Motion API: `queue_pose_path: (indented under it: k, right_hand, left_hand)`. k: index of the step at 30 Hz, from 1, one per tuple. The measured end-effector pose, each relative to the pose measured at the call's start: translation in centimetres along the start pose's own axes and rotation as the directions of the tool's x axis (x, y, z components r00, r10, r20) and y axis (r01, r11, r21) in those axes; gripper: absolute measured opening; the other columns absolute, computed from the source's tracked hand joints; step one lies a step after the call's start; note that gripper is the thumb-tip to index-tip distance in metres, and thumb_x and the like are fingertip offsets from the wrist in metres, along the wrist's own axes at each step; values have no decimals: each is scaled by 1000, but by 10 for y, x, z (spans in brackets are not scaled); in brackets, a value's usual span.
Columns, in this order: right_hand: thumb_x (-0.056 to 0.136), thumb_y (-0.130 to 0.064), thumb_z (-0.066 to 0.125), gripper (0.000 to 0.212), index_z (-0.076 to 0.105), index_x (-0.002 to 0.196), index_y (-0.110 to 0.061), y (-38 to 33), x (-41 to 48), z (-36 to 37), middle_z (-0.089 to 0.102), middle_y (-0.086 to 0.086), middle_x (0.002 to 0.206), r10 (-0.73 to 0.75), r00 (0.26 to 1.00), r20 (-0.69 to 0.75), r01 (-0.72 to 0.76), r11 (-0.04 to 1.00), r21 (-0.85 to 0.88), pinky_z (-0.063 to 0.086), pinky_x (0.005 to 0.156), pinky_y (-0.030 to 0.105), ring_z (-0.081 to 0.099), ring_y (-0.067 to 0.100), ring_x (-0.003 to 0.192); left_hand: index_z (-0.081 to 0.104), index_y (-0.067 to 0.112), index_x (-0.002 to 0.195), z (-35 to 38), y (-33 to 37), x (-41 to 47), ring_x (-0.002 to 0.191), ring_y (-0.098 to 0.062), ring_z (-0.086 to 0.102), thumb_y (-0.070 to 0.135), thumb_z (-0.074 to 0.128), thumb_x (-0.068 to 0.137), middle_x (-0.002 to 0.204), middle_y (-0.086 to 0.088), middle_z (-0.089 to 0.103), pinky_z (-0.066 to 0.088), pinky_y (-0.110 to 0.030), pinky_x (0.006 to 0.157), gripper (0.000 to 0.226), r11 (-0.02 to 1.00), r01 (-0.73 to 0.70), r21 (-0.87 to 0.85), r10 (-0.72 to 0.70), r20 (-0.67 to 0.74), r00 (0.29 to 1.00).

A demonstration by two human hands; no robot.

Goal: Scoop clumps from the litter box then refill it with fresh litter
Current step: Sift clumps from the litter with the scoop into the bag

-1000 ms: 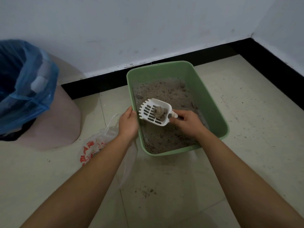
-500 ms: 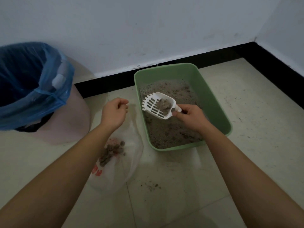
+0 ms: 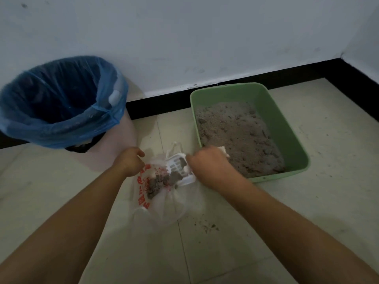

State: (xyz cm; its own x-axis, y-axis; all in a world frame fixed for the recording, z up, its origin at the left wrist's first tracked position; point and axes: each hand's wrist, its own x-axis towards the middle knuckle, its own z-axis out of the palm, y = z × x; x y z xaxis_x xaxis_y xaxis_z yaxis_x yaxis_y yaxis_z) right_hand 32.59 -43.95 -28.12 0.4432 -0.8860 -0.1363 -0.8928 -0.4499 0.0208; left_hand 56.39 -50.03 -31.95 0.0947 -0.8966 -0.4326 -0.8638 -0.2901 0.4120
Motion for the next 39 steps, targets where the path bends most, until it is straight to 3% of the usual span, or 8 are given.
queue_pose_path:
  k: [6, 10, 14, 17, 20, 27, 30, 39]
  right_hand:
    - [92, -10, 55, 49, 45, 140, -8, -8, -6, 13, 68, 11, 115, -193, 963, -188, 150, 964, -220, 44, 87, 38, 63, 29, 101]
    - [96, -23, 57, 47, 49, 143, -22, 9, -6, -9, 70, 2, 118, -93, 963, -253, 98, 995, 7, 45, 96, 37, 65, 22, 101]
    - [95, -30, 56, 41, 57, 137, -25, 38, -14, -46, 74, -2, 89, 147, 933, -329, -55, 960, 273, 53, 84, 33, 65, 15, 73]
    - [97, -32, 55, 36, 59, 133, -29, 74, -21, -64, 59, -13, 66, 331, 911, -247, -260, 924, 279, 45, 62, 22, 50, 2, 54]
    - [93, -30, 58, 25, 66, 116, -30, 114, -33, -58, 60, -10, 69, 433, 888, -157, -427, 901, 72, 47, 69, 27, 54, 6, 58]
    - [85, -21, 63, 16, 68, 99, -25, 173, -64, -33, 45, -5, 62, 546, 837, 31, -501, 788, -357, 32, 76, 31, 51, 16, 67]
    - [86, -23, 63, 11, 68, 96, -25, 192, -68, -23, 57, -4, 72, 541, 839, 56, -481, 786, -387, 36, 87, 34, 52, 15, 67]
    - [95, -28, 60, 28, 67, 121, -33, 210, -68, 2, 71, -4, 107, 433, 878, 206, -402, 899, -176, 31, 97, 31, 59, 17, 101]
  left_hand:
    - [60, 8, 124, -6, -5, 1, 88, -29, 65, 1, 64, 83, 114, -16, 63, 59, -37, 75, 41, 997, 36, -72, -37, -10, 999]
    - [58, 6, 125, -3, 0, 1, 86, -28, 64, 4, 62, 85, 109, -17, 64, 55, -33, 66, 40, 997, 36, -68, -36, -5, 999]
    - [55, 5, 130, 3, 16, -1, 98, -30, 61, 11, 55, 87, 119, -16, 60, 54, -35, 82, 43, 992, -5, 125, 11, -45, 999]
    - [56, 6, 129, 15, 37, 0, 101, -35, 60, 20, 47, 90, 124, -19, 57, 52, -40, 89, 42, 978, -136, 161, 173, -244, 954]
    - [58, 7, 123, 36, 71, -4, 111, -34, 54, 26, 45, 93, 122, -17, 59, 46, -43, 96, 38, 959, -280, 35, 272, -382, 883]
    - [35, 2, 144, 105, 150, -20, 134, -38, 39, 47, 27, 102, 145, -23, 41, 33, -42, 108, 62, 967, -174, -184, 163, -75, 984]
    - [13, 5, 154, 127, 163, -27, 140, -35, 30, 43, 24, 104, 155, -19, 27, 26, -43, 112, 63, 952, -103, -288, 63, -143, 988]
    - [27, 15, 152, 142, 162, -26, 138, -28, 35, 35, 21, 106, 149, -12, 38, 27, -36, 111, 50, 853, -123, -508, -41, -301, 953]
